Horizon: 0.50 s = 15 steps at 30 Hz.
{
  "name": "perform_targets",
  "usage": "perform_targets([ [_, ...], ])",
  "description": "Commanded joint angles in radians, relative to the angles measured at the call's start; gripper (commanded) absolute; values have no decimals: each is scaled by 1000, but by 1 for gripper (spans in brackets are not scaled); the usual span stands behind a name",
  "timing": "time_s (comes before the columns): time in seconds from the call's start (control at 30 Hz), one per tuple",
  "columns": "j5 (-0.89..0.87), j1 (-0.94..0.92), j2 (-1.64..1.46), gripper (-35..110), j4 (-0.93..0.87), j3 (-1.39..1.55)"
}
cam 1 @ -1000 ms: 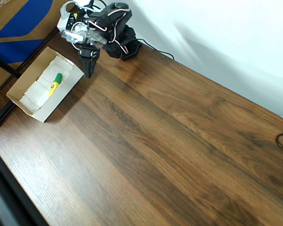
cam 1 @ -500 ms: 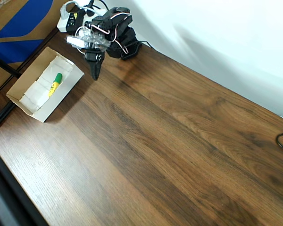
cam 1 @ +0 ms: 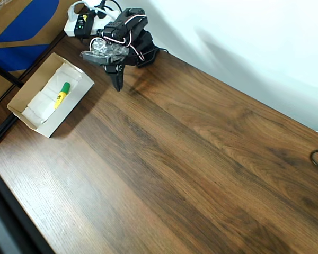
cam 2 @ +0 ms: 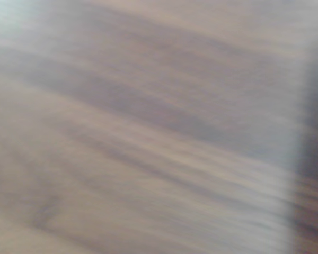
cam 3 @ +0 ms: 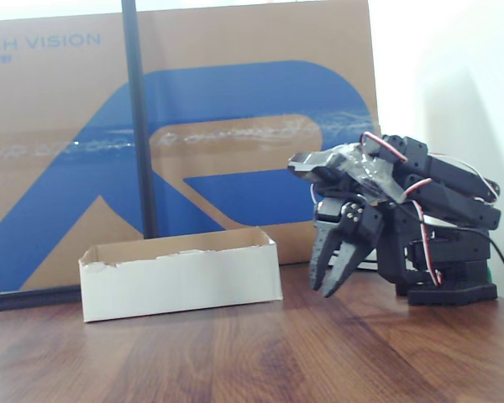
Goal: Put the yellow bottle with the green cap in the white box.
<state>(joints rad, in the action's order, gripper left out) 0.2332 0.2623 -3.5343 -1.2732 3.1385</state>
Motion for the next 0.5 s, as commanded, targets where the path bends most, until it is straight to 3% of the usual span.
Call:
perform_targets([
  [0.0, -17, 20, -26, 6, -72, -2],
  [0.47, -40, 37, -26, 0, -244, -41],
])
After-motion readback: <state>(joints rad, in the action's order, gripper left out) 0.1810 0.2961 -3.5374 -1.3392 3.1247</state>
